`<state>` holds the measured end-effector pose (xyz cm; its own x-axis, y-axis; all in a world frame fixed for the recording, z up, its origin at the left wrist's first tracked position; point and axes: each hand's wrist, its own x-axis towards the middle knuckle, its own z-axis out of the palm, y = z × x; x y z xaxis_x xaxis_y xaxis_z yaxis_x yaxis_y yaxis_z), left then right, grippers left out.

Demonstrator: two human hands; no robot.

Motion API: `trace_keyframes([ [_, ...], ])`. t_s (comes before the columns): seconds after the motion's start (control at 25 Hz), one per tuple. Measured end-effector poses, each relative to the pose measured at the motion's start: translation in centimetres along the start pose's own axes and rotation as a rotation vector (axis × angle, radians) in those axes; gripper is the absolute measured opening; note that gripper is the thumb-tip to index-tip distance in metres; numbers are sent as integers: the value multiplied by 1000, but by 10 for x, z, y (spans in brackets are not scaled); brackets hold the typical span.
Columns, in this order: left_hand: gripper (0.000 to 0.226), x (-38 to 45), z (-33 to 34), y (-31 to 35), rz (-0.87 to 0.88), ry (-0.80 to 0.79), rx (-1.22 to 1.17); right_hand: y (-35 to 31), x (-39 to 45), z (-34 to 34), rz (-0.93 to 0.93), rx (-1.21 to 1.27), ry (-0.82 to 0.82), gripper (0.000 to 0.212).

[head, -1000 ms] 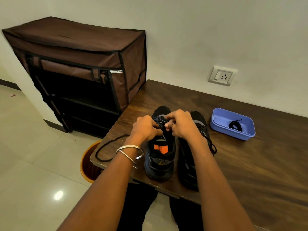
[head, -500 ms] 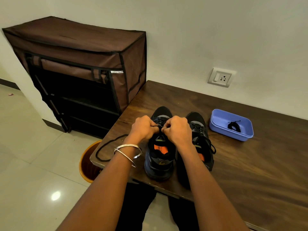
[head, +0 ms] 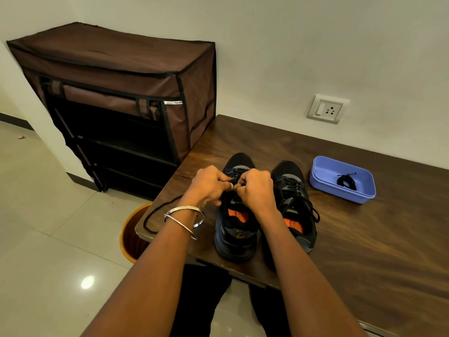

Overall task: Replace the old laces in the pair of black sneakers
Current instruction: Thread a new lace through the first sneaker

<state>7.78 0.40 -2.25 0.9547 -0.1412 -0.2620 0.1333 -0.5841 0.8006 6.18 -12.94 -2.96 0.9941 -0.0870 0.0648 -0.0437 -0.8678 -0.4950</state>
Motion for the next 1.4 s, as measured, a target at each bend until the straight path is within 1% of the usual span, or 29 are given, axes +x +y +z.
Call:
trace_keyframes([
  [0.08, 21, -1, -2, 0, -4, -41, -52, 5, 2, -4, 1, 97, -30, 13],
  [0.16, 21, 0, -2, -1, -9, -43, -80, 8, 1, -4, -4, 126, -28, 16],
  [0.24, 16, 2, -2, -2, -8, 16, -89, 9, -1, -1, -9, 129, -16, 21],
  [0.32, 11, 6, 1, -3, 14, 107, -20, 10, -1, 0, -7, 163, -26, 29],
  [0.36, 8, 8, 3, -4, 30, 146, 16, 10, 0, -2, -4, 175, -41, 25],
  [0.44, 13, 10, 7, -3, 46, 174, 30, 9, 2, -9, 19, 111, -98, 5],
  [0.52, 21, 14, 9, -3, 41, 207, 30, 8, 5, -15, 77, 21, -155, 32],
  [0.56, 23, 15, 9, -3, 28, 237, 45, 8, 6, -18, 129, 26, -166, 41],
  [0.6, 23, 16, 9, -3, 20, 260, 65, 9, 7, -21, 168, 43, -163, 43],
  [0.64, 21, 15, 8, -1, 26, 283, 76, 10, 7, -25, 201, 64, -179, 41],
  [0.68, 20, 15, 7, 1, 52, 314, 34, 12, 7, -28, 226, 80, -212, 39],
  [0.72, 20, 14, 5, 4, 53, 345, -114, 14, 6, -30, 253, 93, -263, 39],
  [0.76, 20, 13, 2, 9, 28, 354, -366, 16, 6, -31, 275, 101, -305, 40],
  [0.84, 16, 8, -6, 20, -25, 307, -962, 19, 9, -28, 312, 115, -330, 46],
  [0.88, 14, 7, -10, 22, -7, 322, -1143, 19, 10, -26, 324, 112, -325, 49],
  [0.92, 13, 6, -13, 22, 33, 372, -1216, 19, 11, -24, 331, 96, -320, 54],
  [0.96, 13, 6, -15, 21, 96, 464, -1112, 18, 13, -21, 333, 66, -322, 59],
  [1.0, 11, 8, -16, 16, 177, 550, -867, 18, 13, -21, 326, 32, -321, 63],
  [1.04, 10, 9, -15, 12, 257, 591, -529, 17, 12, -22, 322, 11, -321, 64],
  [1.08, 10, 11, -12, 7, 318, 566, -213, 17, 11, -24, 306, 0, -316, 63],
  [1.12, 10, 15, -9, 3, 334, 490, 23, 17, 9, -26, 292, -1, -310, 62],
  [1.16, 10, 17, -8, 0, 307, 392, 170, 17, 8, -27, 277, 4, -305, 61],
  [1.24, 11, 19, -7, -5, 221, 236, 266, 17, 5, -29, 243, 20, -293, 57],
  [1.28, 11, 19, -8, -8, 190, 190, 276, 16, 5, -29, 222, 28, -288, 54],
  [1.4, 6, 18, -11, -7, 169, 120, 302, 15, 7, -31, 165, 78, -263, 51],
])
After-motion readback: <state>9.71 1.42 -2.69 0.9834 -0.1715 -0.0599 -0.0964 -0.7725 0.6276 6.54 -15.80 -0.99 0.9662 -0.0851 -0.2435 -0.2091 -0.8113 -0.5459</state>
